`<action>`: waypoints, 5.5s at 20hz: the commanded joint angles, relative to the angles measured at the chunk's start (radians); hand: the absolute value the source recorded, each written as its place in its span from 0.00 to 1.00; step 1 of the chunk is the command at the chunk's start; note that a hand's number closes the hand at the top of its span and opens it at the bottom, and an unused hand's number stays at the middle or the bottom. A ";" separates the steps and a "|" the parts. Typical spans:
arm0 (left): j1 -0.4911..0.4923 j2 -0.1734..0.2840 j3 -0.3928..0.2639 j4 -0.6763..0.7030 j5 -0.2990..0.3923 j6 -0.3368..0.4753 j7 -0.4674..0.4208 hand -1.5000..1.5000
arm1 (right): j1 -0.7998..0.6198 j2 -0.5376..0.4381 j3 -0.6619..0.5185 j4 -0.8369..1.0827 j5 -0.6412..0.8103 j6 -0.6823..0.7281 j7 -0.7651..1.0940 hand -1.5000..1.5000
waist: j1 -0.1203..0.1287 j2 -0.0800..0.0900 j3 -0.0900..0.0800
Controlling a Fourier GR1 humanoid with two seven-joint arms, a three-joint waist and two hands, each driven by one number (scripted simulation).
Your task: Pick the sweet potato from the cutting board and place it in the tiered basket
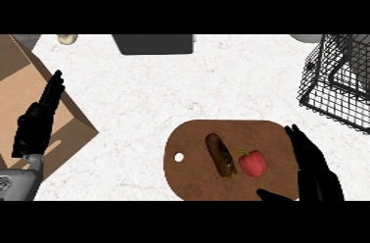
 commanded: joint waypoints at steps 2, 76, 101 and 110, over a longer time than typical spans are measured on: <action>-0.005 -0.003 -0.010 0.026 -0.008 -0.011 0.003 0.50 | -0.077 0.056 0.105 -0.079 0.179 0.299 0.300 0.00 | 0.033 0.011 -0.004; -0.015 -0.114 0.027 0.025 -0.111 -0.039 0.024 0.50 | -0.530 0.337 0.169 0.646 -0.014 0.531 0.720 1.00 | 0.040 0.012 0.007; 0.009 -0.098 0.074 0.013 -0.098 -0.109 -0.012 0.50 | -0.856 0.337 -0.233 0.699 -0.030 0.052 0.409 1.00 | 0.053 0.015 0.008; -0.006 -0.080 0.106 0.013 -0.086 -0.136 0.008 0.50 | -1.077 0.188 -0.351 0.650 0.139 0.072 0.428 1.00 | 0.031 0.007 0.006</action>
